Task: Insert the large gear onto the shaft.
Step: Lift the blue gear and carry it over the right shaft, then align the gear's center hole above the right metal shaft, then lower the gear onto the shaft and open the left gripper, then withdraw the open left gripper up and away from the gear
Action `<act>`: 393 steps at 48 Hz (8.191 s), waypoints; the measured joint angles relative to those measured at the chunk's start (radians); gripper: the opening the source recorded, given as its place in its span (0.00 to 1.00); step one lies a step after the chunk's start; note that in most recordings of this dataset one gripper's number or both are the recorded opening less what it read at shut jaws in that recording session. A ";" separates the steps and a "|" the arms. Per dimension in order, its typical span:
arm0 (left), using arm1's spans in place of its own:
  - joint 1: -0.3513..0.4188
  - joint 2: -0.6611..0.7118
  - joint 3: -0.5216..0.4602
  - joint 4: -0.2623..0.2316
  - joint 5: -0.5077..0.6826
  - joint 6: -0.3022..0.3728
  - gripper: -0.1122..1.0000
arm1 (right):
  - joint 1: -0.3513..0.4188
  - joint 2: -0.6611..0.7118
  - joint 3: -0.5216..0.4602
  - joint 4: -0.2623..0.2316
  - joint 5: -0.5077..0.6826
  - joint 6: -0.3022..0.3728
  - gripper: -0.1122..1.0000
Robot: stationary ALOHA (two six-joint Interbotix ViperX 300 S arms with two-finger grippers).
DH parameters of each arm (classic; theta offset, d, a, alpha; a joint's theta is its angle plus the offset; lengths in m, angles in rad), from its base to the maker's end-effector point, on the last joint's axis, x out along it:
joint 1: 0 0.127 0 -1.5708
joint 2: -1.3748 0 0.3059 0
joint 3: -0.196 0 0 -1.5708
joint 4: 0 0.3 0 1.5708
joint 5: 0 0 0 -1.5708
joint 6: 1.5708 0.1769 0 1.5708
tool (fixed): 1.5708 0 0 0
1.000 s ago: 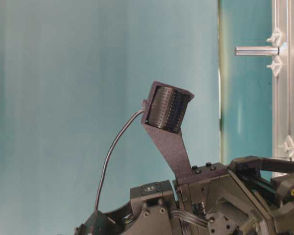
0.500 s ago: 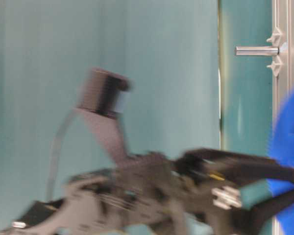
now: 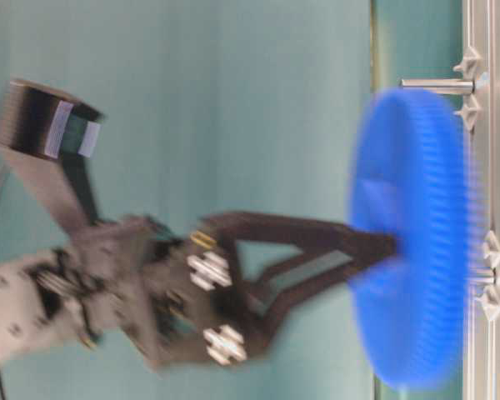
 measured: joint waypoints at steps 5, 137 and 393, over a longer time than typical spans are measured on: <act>0.035 0.000 -0.038 0.000 0.008 0.038 0.79 | -0.002 -0.005 0.000 -0.002 0.000 -0.002 0.23; 0.155 0.419 -0.494 0.002 0.127 0.204 0.79 | -0.009 -0.072 0.021 -0.002 0.009 0.000 0.23; 0.106 0.051 -0.160 0.003 -0.130 -0.008 0.85 | -0.011 -0.118 0.029 -0.002 0.026 0.000 0.23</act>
